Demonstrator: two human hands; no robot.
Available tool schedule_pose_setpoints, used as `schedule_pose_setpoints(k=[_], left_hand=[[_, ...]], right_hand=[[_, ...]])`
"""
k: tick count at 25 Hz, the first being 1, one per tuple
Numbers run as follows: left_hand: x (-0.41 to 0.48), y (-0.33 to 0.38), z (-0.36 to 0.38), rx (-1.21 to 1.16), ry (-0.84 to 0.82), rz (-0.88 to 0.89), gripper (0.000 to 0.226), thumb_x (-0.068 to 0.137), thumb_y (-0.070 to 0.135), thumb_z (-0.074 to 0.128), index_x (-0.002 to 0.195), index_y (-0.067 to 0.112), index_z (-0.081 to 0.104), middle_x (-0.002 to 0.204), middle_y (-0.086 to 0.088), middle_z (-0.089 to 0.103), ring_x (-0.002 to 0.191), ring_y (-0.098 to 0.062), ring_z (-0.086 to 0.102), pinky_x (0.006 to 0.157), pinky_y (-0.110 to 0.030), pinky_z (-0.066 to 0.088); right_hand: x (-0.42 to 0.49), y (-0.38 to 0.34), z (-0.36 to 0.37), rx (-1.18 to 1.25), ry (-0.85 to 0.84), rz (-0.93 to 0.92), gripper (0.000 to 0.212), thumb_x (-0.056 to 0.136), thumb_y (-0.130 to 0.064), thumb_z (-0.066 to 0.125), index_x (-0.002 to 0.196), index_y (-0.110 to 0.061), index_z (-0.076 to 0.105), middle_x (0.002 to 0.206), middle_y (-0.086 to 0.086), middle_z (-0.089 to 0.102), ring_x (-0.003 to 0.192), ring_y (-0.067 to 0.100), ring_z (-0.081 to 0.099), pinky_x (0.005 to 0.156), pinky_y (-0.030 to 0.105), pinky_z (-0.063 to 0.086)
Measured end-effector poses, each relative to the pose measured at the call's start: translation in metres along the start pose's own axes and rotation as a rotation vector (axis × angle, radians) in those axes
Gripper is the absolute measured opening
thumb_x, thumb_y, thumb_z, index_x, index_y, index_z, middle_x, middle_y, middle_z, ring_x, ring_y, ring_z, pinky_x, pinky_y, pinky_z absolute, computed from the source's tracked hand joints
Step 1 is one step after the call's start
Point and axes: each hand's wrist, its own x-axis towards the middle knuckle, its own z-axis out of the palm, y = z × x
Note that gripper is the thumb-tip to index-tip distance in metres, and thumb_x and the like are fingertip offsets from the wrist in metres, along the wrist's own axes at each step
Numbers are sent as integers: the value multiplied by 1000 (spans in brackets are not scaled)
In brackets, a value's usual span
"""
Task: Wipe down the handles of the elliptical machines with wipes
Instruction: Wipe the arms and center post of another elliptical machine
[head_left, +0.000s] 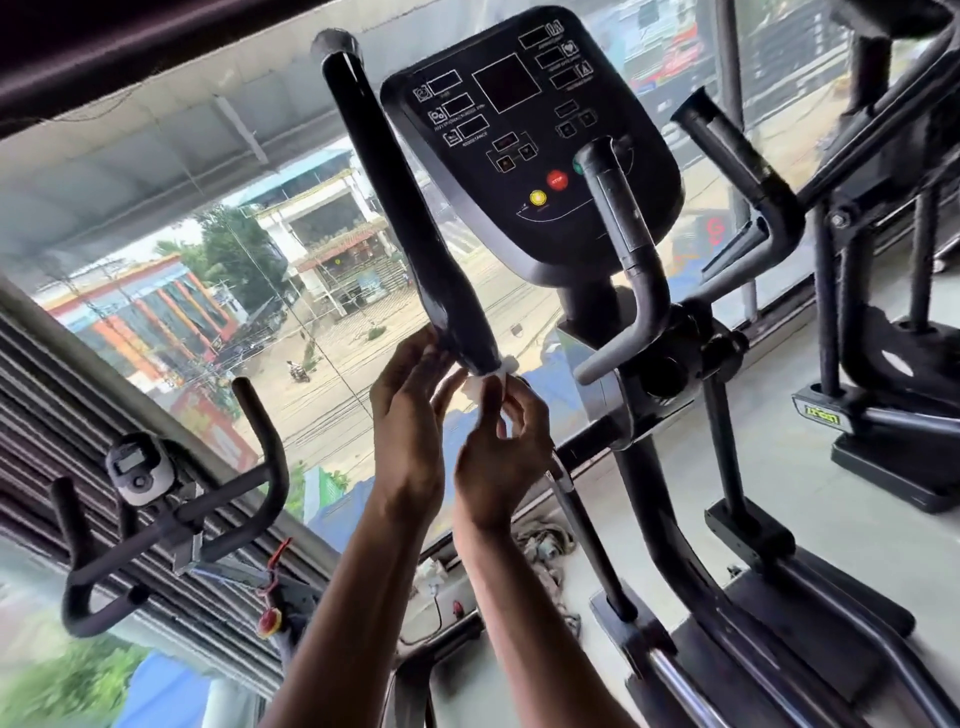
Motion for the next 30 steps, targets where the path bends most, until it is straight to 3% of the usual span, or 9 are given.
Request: schedule_pose_setpoints(k=[4, 8, 12, 15, 18, 20, 25, 28, 30], left_hand=[[-1, -3, -1, 35, 7, 18, 28, 103, -2, 45, 104, 12, 69, 99, -1, 75, 105, -19, 70, 106, -40, 51], [1, -7, -1, 25, 18, 44, 31, 102, -4, 45, 100, 14, 69, 93, 3, 75, 102, -18, 69, 106, -41, 50], [-1, -11, -1, 46, 45, 60, 33, 103, -3, 44, 103, 15, 72, 97, 2, 75, 106, -18, 69, 102, -38, 53], [-1, -12, 2, 35, 72, 72, 35, 101, -1, 46, 97, 19, 74, 93, 3, 74, 101, -16, 69, 97, -37, 52], [0, -14, 11, 34, 137, 112, 33, 92, 11, 51, 82, 28, 77, 85, 7, 73, 92, -11, 69, 90, -35, 52], [-3, -17, 16, 37, 177, 138, 33, 91, 13, 51, 81, 29, 78, 84, 9, 73, 90, -10, 68, 89, -33, 52], [-5, -21, 30, 29, 290, 158, 35, 90, 14, 50, 80, 31, 80, 82, 10, 72, 89, -10, 66, 87, -31, 50], [-7, -21, 36, 51, 324, 166, 40, 95, 12, 47, 80, 31, 79, 82, 12, 72, 87, -8, 66, 87, -30, 49], [-7, -23, 39, 50, 340, 178, 36, 94, 13, 48, 82, 29, 78, 83, 10, 72, 88, -10, 65, 88, -32, 48]], right_hand=[[9, 13, 1, 5, 35, 128, 16, 100, -20, 69, 103, -6, 75, 97, 0, 77, 95, 4, 72, 87, 28, 59], [6, 6, 5, 63, 36, 115, 11, 100, -11, 68, 104, -2, 72, 98, -1, 75, 95, 5, 72, 81, 17, 55], [24, 28, 3, -38, 55, 206, 19, 102, -19, 65, 107, -4, 76, 95, -3, 76, 87, -8, 67, 88, 29, 57], [17, 22, 5, -19, 46, 154, 21, 103, -19, 64, 110, -2, 74, 103, -1, 76, 92, -4, 70, 85, 17, 56], [25, 34, 2, -113, 20, 185, 16, 103, -22, 65, 99, -8, 73, 91, -17, 69, 88, 1, 67, 85, 30, 55], [36, 48, 2, -172, 27, 275, 16, 102, -21, 65, 97, -9, 74, 87, -9, 68, 81, 4, 64, 86, 41, 56], [53, 46, 1, -142, -2, 278, 16, 101, -14, 65, 102, -2, 75, 101, 9, 76, 93, 11, 71, 81, 26, 57], [76, 69, 2, -233, -2, 444, 20, 99, -15, 67, 106, 0, 77, 100, 15, 77, 96, 28, 74, 77, 26, 53], [76, 65, -2, -241, -26, 356, 21, 96, -20, 68, 105, -3, 77, 100, 10, 77, 95, 24, 73, 81, 32, 58]])
